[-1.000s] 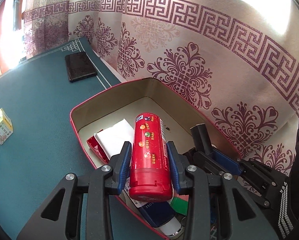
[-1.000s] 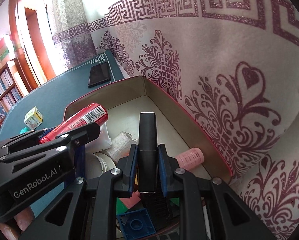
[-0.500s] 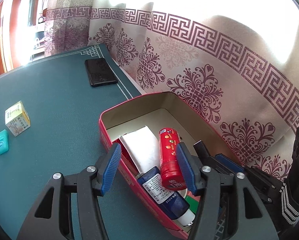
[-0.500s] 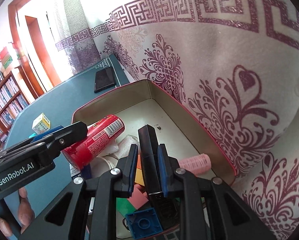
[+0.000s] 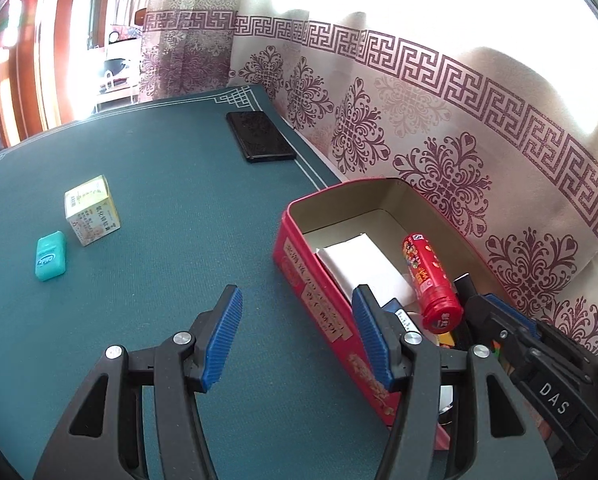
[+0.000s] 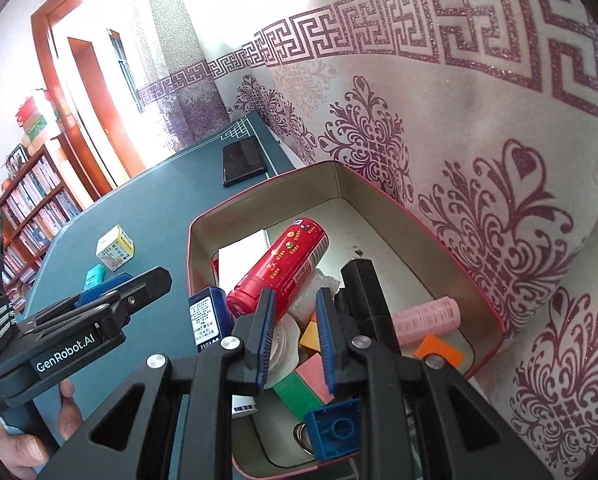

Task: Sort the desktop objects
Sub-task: 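Withdraw both tools from the tin back over the table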

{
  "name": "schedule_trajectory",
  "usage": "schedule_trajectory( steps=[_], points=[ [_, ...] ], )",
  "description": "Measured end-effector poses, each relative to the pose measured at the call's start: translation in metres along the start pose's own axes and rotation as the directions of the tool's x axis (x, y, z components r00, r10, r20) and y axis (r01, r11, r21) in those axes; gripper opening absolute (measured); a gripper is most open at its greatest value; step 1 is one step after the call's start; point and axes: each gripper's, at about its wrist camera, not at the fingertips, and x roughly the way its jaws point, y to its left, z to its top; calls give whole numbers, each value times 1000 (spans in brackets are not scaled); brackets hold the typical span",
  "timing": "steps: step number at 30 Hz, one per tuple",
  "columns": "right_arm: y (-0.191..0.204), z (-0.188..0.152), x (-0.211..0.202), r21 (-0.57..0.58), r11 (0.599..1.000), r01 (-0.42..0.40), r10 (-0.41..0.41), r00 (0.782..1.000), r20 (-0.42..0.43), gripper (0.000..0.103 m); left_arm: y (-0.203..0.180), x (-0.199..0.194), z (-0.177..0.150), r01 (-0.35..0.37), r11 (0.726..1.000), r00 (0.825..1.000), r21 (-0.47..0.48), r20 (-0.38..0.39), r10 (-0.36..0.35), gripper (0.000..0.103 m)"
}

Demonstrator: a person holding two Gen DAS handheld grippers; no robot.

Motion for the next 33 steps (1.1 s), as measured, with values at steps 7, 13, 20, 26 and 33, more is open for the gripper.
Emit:
schedule_trajectory(
  steps=[7,13,20,26,33],
  points=[
    [8,-2,-10,11,1000,-3,3,999,33,31,22,1,-8,-73,997,997,-15,-21,73,61],
    [29,-12,-8,-12,1000,-28,28,999,35,82,55,1,-12,-120,989,992,-85,-45,116,61],
    [62,-22,-5,-106,993,-56,59,998,31,84,88,3,-15,-181,974,982,-140,-71,172,61],
    [82,-28,5,-123,987,-105,104,994,-15,86,121,1,-17,-243,957,969,-157,-84,232,61],
    [107,-33,10,-181,974,-138,132,990,-41,86,168,2,-14,-310,929,950,-201,-109,294,61]
  ],
)
